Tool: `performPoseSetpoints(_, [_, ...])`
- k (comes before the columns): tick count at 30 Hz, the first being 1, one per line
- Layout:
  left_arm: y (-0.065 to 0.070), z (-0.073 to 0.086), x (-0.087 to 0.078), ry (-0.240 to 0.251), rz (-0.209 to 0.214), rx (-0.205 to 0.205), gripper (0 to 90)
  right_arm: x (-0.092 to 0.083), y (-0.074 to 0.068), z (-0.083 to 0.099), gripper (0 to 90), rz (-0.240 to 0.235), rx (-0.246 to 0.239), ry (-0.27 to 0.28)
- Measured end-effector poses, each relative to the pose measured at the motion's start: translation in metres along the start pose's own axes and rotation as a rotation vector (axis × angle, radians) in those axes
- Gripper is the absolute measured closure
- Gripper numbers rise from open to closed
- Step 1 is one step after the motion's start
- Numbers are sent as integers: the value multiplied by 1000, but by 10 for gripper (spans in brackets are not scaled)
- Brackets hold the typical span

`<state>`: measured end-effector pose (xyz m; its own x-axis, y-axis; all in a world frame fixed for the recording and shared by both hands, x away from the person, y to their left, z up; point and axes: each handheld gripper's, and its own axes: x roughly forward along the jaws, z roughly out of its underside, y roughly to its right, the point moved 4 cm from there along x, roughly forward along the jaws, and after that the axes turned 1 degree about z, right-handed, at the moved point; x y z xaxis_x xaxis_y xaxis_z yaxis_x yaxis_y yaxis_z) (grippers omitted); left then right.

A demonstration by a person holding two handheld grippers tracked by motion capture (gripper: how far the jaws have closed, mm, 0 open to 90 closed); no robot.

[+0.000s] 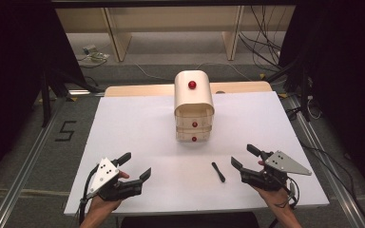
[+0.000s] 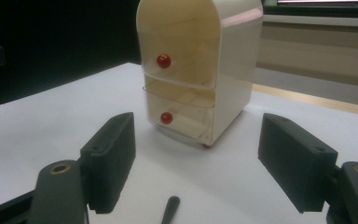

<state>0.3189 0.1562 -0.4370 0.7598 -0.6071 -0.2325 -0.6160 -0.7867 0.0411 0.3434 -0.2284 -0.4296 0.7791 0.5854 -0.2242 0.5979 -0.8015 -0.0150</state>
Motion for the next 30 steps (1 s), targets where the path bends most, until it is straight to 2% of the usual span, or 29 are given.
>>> performPoseSetpoints(5, [0,0,1,-1,0,-3,151,6,-4,-8,286,4,-47,12])
performPoseSetpoints(15, [0,0,1,-1,4,-2,151,25,-15,-12,292,9,-134,-6])
performPoseSetpoints(21, [0,0,0,1,3,-6,151,33,-19,-13,294,-5,-159,-19])
performPoseSetpoints(30, [-1,-1,0,1,2,-9,152,48,-20,-16,309,29,-175,-28])
